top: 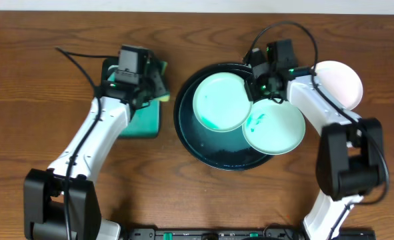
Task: Clean dirty plates on tray and stack at the side
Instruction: 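Scrub the upper mint plate again with the left gripper's sponge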
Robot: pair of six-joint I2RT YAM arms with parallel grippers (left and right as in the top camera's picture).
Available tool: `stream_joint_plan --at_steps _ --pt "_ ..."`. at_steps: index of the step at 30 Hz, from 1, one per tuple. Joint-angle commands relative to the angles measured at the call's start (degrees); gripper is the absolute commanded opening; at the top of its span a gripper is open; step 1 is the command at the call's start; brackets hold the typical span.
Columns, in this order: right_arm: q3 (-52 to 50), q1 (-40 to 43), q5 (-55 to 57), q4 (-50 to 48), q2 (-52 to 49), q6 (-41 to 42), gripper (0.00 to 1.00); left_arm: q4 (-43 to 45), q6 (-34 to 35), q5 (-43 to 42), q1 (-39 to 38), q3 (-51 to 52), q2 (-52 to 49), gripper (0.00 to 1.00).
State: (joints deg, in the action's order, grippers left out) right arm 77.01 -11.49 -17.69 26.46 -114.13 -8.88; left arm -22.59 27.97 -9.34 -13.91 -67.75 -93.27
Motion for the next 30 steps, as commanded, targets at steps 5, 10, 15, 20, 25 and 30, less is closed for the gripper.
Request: stream_joint_plan --at_steps 5,10,15,20,25,30 --pt "-0.3 0.2 -2.5 -4.6 -5.5 4.2 0.01 7.1 -1.1 -2.6 -6.8 -0.7 -1.2 0.07" --pt "-0.3 0.1 -2.5 -4.8 -6.9 4.2 0.01 14.0 2.5 -1.0 -9.4 -0.7 -4.5 0.07" --pt "-0.3 0.2 -2.5 -5.0 -6.9 4.2 0.01 21.9 4.1 -0.9 -11.3 -0.7 -11.8 0.07" --pt "-0.3 0.2 -2.5 -5.0 -6.9 4.2 0.01 31.5 1.0 -0.9 -13.1 -0.7 -19.3 0.07" --pt "-0.3 0.2 -2.5 -4.8 -6.9 4.2 0.01 36.0 -10.1 -0.4 -13.0 -0.7 -24.5 0.07" --pt "-0.3 0.2 -2.5 -4.9 -6.9 4.2 0.01 34.9 -17.4 0.0 -12.8 -0.7 -25.9 0.07"
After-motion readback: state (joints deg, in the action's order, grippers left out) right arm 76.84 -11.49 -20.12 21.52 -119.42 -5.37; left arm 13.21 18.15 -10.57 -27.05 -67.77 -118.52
